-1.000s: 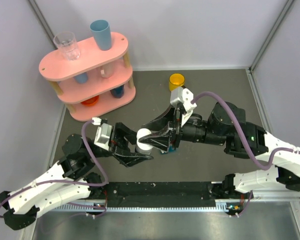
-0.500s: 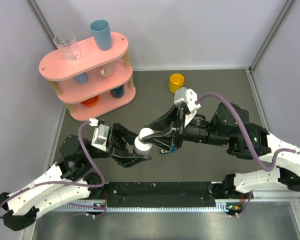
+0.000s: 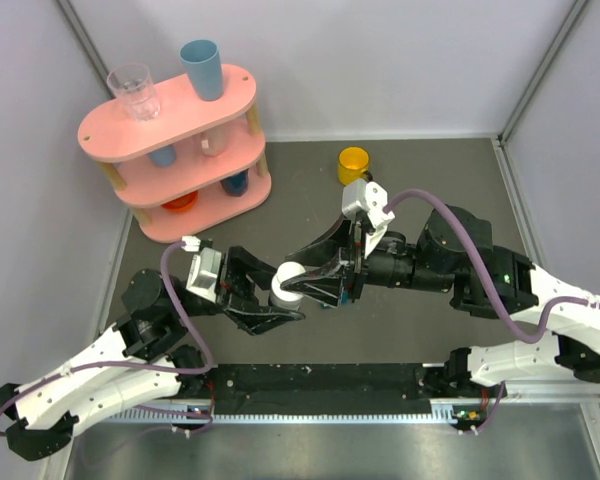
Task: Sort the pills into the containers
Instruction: Screw the lid of the pill bottle onto the pill bottle.
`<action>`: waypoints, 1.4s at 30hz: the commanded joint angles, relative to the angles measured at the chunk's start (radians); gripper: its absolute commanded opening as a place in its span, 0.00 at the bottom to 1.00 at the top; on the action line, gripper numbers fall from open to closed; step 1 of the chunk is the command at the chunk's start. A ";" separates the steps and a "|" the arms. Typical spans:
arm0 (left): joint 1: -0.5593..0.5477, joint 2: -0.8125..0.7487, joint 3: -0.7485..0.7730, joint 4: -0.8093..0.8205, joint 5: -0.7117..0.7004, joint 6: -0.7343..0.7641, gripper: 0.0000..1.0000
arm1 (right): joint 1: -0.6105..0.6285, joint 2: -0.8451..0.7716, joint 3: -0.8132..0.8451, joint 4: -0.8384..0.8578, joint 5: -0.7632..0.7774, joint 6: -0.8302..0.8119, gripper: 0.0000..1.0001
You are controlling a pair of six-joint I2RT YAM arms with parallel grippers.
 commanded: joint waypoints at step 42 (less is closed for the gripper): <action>0.000 -0.057 0.097 -0.080 -0.450 0.118 0.00 | 0.014 0.184 0.116 -0.211 0.377 0.025 0.00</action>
